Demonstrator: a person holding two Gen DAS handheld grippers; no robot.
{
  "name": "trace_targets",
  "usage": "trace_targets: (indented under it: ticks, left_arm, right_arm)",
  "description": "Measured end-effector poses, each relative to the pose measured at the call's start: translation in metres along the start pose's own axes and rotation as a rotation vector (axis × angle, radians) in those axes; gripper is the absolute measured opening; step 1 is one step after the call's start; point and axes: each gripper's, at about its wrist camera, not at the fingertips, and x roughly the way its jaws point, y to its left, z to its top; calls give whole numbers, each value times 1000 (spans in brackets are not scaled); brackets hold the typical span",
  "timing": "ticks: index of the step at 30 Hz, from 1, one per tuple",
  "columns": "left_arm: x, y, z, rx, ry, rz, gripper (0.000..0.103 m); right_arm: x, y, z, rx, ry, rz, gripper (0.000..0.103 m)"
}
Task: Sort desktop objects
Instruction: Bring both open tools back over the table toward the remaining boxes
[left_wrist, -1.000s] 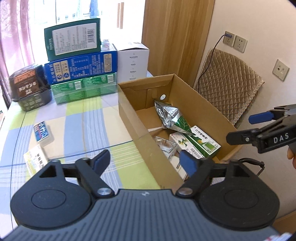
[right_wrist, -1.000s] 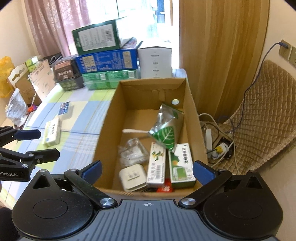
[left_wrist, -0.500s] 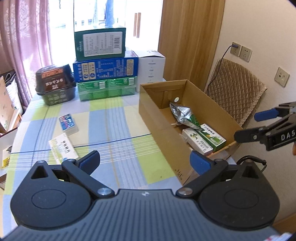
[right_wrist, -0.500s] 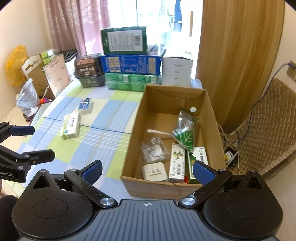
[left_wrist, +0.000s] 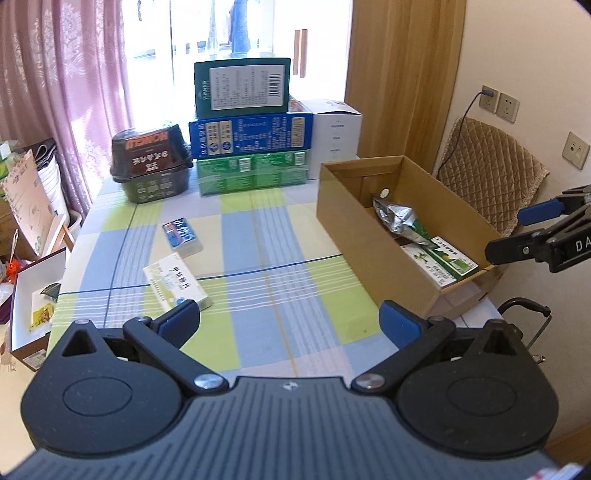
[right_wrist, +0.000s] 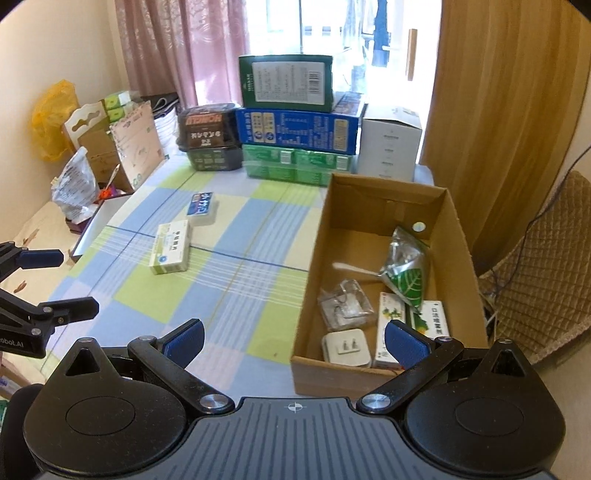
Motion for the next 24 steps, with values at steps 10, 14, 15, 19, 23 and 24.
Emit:
trace_targets:
  ticks: [10, 14, 15, 19, 23, 24]
  left_arm:
    - [-8, 59, -27, -34, 39, 74, 101]
    - [-9, 79, -33, -49, 51, 104, 101]
    - [-9, 83, -34, -55, 53, 109, 101]
    - [-7, 96, -37, -86, 54, 120, 102]
    - [1, 105, -38, -112, 61, 141, 101]
    - [4, 107, -39, -120, 60, 148, 101]
  right_arm:
    - [20, 31, 5, -32, 13, 60, 101]
    - [31, 47, 7, -53, 24, 85, 101]
    - [33, 50, 7, -56, 27, 91, 101]
    - [44, 63, 10, -65, 35, 115, 101]
    - [55, 72, 16, -50, 32, 137, 101]
    - [57, 74, 17, -47, 29, 143, 101]
